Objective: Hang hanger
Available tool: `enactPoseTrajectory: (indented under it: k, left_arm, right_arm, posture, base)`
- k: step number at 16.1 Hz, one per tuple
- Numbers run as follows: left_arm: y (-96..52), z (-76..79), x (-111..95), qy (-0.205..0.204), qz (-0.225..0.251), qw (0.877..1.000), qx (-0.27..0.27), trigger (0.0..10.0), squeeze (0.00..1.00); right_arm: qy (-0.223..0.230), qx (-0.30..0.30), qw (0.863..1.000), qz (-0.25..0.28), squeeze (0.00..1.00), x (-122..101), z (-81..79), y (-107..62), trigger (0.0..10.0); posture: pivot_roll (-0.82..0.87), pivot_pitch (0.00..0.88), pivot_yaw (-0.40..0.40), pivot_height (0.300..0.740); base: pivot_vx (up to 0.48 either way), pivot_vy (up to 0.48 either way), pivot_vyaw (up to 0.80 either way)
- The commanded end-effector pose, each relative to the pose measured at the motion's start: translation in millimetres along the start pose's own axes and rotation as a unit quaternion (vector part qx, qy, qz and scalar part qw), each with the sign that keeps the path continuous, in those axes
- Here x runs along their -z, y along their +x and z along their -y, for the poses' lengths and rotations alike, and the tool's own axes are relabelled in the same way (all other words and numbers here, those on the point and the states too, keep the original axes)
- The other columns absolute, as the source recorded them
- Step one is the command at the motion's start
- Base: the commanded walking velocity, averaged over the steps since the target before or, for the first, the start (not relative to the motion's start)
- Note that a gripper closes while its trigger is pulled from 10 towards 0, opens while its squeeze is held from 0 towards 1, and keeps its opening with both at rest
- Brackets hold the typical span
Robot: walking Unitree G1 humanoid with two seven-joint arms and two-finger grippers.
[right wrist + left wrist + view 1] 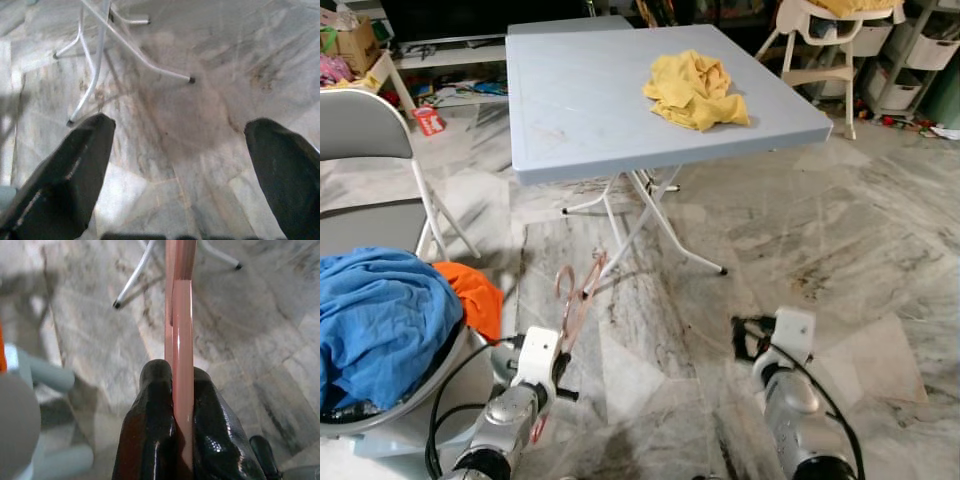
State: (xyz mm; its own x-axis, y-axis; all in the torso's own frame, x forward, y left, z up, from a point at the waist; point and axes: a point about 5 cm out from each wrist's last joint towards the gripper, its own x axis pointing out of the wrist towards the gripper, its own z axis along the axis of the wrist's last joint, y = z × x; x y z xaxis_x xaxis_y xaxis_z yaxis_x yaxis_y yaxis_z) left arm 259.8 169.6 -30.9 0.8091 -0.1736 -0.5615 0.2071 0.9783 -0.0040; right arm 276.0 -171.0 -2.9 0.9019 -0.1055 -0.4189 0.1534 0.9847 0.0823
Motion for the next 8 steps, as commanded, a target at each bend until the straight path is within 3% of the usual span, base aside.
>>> enactPoseTrajectory:
  k: [1,2,3,5,8]
  left_arm:
    - [-6.6,-5.0,21.8,-0.026,-0.051,0.998,-0.015,10.0,0.00]
    - [-8.3,-5.1,27.3,-0.028,-0.065,0.997,-0.016,10.0,0.00]
    - [-12.3,-2.2,40.2,-0.029,-0.094,0.995,-0.010,10.0,0.00]
    - [-14.8,1.4,48.1,-0.024,-0.113,0.993,-0.003,10.0,0.00]
    - [-20.9,19.7,68.8,0.009,-0.160,0.987,0.025,10.0,0.00]
  right_arm:
    - [-0.018,-0.012,0.998,-0.056,0.00,21.9,1.2,-2.1,10.0]
    - [-0.021,-0.017,0.997,-0.077,0.00,30.5,0.9,-4.2,10.0]
    - [-0.054,-0.027,0.990,-0.130,0.00,51.2,0.3,-11.0,10.0]
    - [-0.064,-0.033,0.983,-0.167,0.00,64.2,-0.1,-16.5,10.0]
    - [-0.100,-0.045,0.970,-0.218,0.00,86.4,1.8,-28.3,10.0]
  posture:
    - [-0.05,0.061,-0.013,0.740]
    - [-0.05,0.061,-0.013,0.740]
    - [-0.04,0.052,-0.015,0.740]
    - [-0.04,0.049,-0.015,0.740]
    - [-0.04,0.041,-0.009,0.740]
  base:
    - [0.000,0.000,0.00]
    - [0.000,0.000,0.00]
    - [0.000,0.000,0.00]
    - [0.000,0.000,0.00]
    - [0.242,0.000,0.00]
